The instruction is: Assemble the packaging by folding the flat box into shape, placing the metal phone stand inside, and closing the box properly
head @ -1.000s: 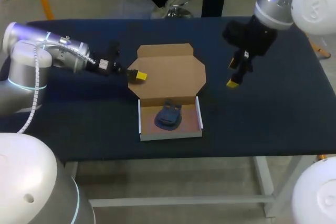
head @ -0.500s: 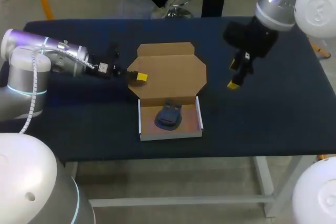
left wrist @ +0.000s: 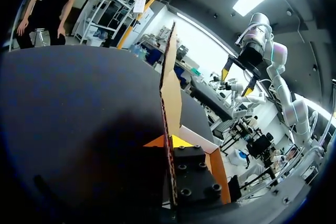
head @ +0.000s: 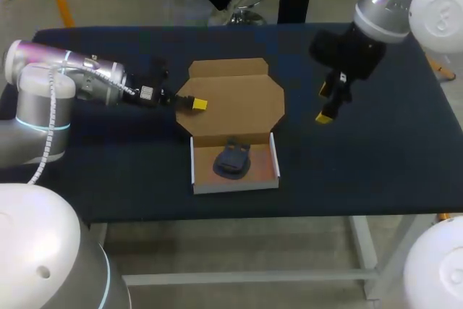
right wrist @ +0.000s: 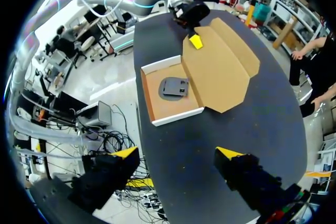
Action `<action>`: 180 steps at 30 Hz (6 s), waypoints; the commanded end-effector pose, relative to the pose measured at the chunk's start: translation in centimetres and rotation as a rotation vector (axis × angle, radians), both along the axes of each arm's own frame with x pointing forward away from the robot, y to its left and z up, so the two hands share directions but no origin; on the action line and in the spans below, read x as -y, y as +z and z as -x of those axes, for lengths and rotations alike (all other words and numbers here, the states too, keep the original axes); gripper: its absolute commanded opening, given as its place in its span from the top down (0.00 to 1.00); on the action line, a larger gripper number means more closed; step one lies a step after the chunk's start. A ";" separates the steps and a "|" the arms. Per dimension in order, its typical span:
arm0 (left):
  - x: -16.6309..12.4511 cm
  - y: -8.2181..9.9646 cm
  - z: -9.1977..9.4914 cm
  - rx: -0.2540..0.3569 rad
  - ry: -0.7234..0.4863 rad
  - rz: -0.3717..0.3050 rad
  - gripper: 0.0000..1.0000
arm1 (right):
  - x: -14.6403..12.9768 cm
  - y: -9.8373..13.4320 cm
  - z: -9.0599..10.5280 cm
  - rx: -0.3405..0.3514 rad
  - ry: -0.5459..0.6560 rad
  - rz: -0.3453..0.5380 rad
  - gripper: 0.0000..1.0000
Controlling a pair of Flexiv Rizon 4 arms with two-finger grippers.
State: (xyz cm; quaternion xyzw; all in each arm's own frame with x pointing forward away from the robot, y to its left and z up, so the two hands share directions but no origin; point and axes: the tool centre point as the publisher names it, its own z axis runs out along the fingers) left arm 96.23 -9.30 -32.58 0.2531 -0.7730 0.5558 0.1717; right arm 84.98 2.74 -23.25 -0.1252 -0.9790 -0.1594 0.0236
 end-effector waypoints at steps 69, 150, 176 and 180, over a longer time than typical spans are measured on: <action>-0.7 1.1 2.6 0.505 -0.145 -0.005 1.00 | -4.6 4.0 -1.0 0.076 0.154 0.112 0.00; -0.1 1.2 3.5 0.652 -0.256 -0.031 1.00 | -17.5 2.4 -12.6 -0.006 0.386 0.229 0.49; -0.1 1.2 3.5 0.652 -0.256 -0.031 1.00 | -18.5 0.5 -8.6 -0.020 0.384 0.245 0.53; -0.1 1.2 3.5 0.652 -0.256 -0.031 1.00 | -18.3 0.2 -7.9 -0.020 0.378 0.249 0.54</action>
